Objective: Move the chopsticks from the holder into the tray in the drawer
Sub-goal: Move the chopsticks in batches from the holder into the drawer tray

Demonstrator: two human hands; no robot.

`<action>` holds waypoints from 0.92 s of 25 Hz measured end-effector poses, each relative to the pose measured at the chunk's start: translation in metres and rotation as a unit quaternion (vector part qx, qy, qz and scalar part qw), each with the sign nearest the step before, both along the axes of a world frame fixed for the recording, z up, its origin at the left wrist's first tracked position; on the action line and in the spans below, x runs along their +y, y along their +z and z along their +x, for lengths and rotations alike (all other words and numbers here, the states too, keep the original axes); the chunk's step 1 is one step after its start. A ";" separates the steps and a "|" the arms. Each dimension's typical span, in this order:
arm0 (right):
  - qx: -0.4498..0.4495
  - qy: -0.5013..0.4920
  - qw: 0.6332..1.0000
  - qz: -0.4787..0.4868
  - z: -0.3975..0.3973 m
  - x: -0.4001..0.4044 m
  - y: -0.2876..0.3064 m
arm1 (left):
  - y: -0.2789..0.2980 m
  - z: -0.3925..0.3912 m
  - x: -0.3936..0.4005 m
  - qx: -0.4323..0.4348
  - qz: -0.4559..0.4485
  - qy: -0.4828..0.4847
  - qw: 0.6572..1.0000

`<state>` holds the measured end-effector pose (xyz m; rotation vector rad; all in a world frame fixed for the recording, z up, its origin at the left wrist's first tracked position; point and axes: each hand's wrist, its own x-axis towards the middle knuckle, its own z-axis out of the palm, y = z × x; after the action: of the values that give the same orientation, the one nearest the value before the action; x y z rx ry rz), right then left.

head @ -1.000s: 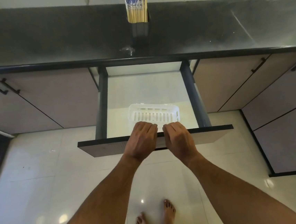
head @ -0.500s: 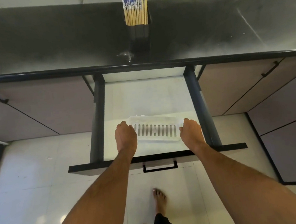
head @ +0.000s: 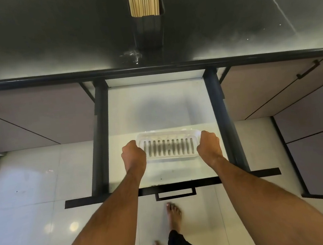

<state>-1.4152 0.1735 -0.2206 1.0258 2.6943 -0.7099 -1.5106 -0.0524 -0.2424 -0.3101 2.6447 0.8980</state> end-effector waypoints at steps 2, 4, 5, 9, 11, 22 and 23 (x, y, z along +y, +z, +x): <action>0.000 0.001 1.000 -0.001 -0.004 -0.001 0.000 | 0.000 0.001 -0.002 -0.004 -0.007 0.000 1.000; 0.001 0.002 1.000 -0.008 -0.005 -0.002 0.001 | 0.001 0.002 -0.003 -0.007 -0.011 0.004 1.000; 0.002 0.001 1.000 -0.011 -0.006 -0.002 0.001 | 0.001 0.003 -0.004 -0.008 -0.011 0.007 1.000; -0.006 -0.008 1.000 -0.021 -0.007 -0.001 -0.003 | 0.001 0.002 -0.004 -0.012 -0.005 0.005 1.000; -0.005 -0.016 1.000 -0.019 -0.008 -0.001 -0.004 | 0.003 0.001 -0.004 -0.009 -0.004 0.000 1.000; 0.058 0.166 0.966 0.190 -0.056 0.009 0.056 | 0.084 -0.038 0.026 0.206 -0.064 -0.157 0.964; 0.070 0.180 0.959 0.207 -0.064 0.012 0.070 | 0.097 -0.046 0.032 0.227 -0.069 -0.173 0.956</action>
<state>-1.4794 0.1853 -0.1506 0.5311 3.1107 -0.1579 -1.5564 -0.0208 -0.1456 0.3677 3.0447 0.7366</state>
